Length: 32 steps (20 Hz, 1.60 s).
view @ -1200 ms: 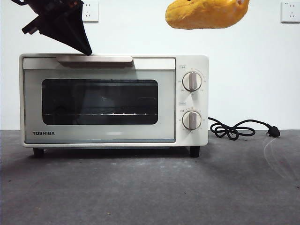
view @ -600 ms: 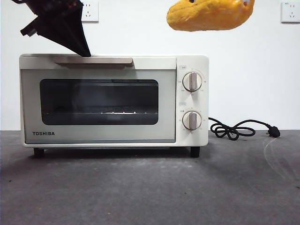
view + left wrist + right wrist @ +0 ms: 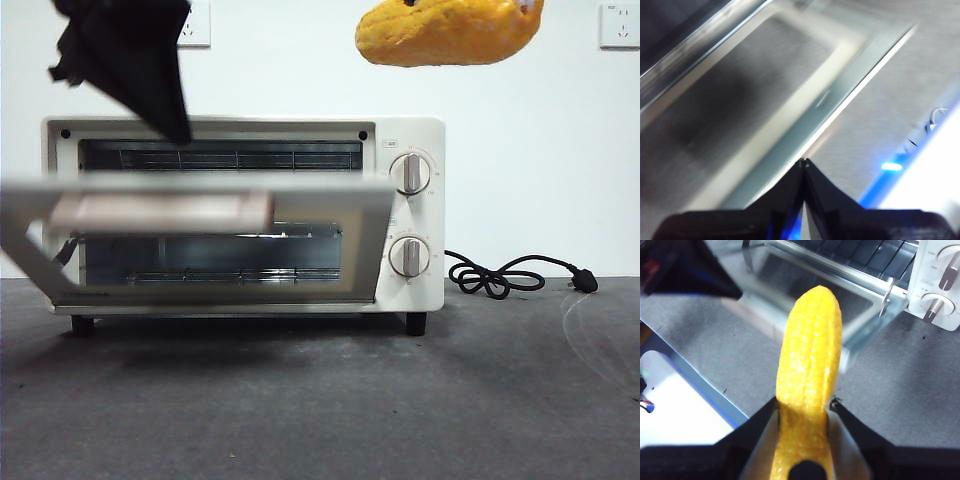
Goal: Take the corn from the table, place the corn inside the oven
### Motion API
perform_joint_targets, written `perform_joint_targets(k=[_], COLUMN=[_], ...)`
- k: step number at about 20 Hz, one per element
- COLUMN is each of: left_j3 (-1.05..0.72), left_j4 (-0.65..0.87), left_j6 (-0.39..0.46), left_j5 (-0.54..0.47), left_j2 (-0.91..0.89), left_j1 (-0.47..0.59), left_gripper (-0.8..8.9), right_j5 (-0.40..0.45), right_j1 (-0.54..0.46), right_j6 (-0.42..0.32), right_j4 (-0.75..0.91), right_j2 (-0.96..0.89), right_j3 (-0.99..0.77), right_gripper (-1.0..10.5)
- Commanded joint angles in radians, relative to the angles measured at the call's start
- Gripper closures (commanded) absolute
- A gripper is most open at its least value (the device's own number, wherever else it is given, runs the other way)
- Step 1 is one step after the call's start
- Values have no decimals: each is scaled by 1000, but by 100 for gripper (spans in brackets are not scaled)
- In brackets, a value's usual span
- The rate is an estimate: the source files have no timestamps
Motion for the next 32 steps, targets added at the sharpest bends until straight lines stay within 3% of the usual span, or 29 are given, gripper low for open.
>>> perform_joint_targets(k=[1, 6, 11, 18, 23, 27, 32], left_j3=[-4, -4, -4, -5, -5, -9, -9], left_j4=[2, -8, -64, -199, -307, -307, -307], left_j6=[-11, -62, -113, -167, -211, -218, -225], left_j5=[-8, -16, -215, -407, -525, -541, -542], left_j2=[-69, -257, -486, -665, -752, -813, -854], left_j1=[-47, -96, -96, -96, -96, -96, -96], left_gripper=[819, 819, 819, 819, 819, 819, 819], right_j5=[2, 0, -71, -61, -22, 41, 177], right_j1=[2, 2, 30, 150, 203, 222, 231], right_j6=[-8, -18, -67, -145, -212, -292, -473], right_j4=[5, 29, 211, 493, 595, 618, 634], right_j2=[1, 2, 2, 43, 138, 235, 373], right_j3=[1, 1, 1, 1, 1, 3, 12], right_gripper=[962, 962, 962, 962, 962, 962, 962])
